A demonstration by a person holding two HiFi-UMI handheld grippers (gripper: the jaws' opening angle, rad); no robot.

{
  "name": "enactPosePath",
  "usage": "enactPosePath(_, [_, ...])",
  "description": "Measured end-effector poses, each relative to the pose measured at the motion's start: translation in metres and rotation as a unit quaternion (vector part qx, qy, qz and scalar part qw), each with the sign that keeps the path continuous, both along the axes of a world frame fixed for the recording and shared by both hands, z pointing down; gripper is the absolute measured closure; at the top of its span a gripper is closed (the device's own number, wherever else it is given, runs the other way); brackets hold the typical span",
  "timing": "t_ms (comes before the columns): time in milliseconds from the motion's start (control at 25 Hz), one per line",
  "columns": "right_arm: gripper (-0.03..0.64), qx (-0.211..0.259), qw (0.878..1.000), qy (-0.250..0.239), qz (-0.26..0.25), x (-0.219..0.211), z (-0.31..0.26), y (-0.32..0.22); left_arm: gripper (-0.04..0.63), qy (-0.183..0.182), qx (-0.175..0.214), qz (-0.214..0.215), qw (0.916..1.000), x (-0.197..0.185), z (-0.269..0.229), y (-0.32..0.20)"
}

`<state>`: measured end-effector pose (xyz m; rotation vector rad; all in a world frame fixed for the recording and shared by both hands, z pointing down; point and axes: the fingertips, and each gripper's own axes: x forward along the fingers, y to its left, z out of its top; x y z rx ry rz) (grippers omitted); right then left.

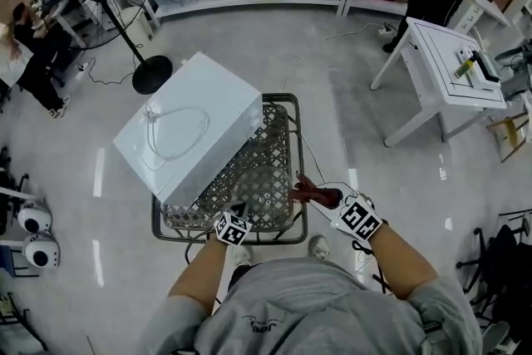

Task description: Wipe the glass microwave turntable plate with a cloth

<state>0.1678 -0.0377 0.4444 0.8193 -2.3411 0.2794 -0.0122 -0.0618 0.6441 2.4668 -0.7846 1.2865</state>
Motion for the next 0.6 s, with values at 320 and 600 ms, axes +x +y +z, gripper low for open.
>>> enactPosePath(320, [0.509,0.021,0.999,-0.016,0.027,0.010,-0.034,-0.012,0.597,0.115,0.058,-0.019,0.9915,0.010,-0.115,-0.016])
enactPosePath(600, [0.509,0.031,0.998,-0.032,0.046,0.015,-0.063,-0.017,0.597,0.197,0.093,-0.060,0.9741,-0.005,-0.206,-0.021])
